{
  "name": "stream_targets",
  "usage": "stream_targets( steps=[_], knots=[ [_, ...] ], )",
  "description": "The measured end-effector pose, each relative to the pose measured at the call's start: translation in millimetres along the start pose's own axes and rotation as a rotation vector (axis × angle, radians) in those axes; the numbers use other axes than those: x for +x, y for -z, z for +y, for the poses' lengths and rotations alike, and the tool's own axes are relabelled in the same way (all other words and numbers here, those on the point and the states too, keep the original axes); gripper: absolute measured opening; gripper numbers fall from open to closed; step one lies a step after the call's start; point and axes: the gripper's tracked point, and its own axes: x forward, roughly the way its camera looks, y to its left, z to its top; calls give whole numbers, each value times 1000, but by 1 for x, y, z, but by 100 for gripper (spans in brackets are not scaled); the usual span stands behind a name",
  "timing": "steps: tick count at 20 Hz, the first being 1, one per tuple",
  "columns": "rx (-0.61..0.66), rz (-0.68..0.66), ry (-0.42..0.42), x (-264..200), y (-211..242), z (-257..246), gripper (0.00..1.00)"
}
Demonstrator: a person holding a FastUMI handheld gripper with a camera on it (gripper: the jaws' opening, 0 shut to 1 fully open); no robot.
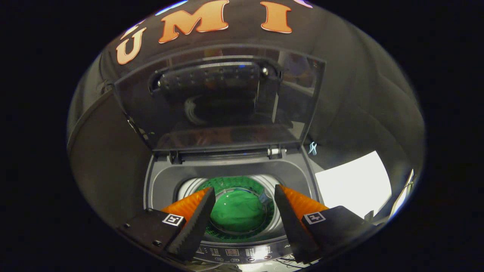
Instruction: Put the clothes into the washing machine and then close the washing machine lid.
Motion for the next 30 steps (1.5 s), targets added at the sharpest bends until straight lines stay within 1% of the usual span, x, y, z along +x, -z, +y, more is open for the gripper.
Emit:
stream_targets(
  steps=[4, 6, 9, 15, 20, 23, 25, 30],
  knots=[
    [4, -60, -24, -31, -40, 8, 99],
    [-13, -104, -33, -45, -63, 13, 100],
    [-35, -159, -56, -59, -96, 25, 99],
    [-81, -271, -70, -78, -164, 39, 99],
    [-105, -338, -64, -72, -213, 48, 99],
    [-106, -369, -63, -61, -233, 52, 99],
    [-114, -366, -57, -50, -238, 51, 99],
    [-105, -344, -78, -21, -240, 60, 99]
  ],
)
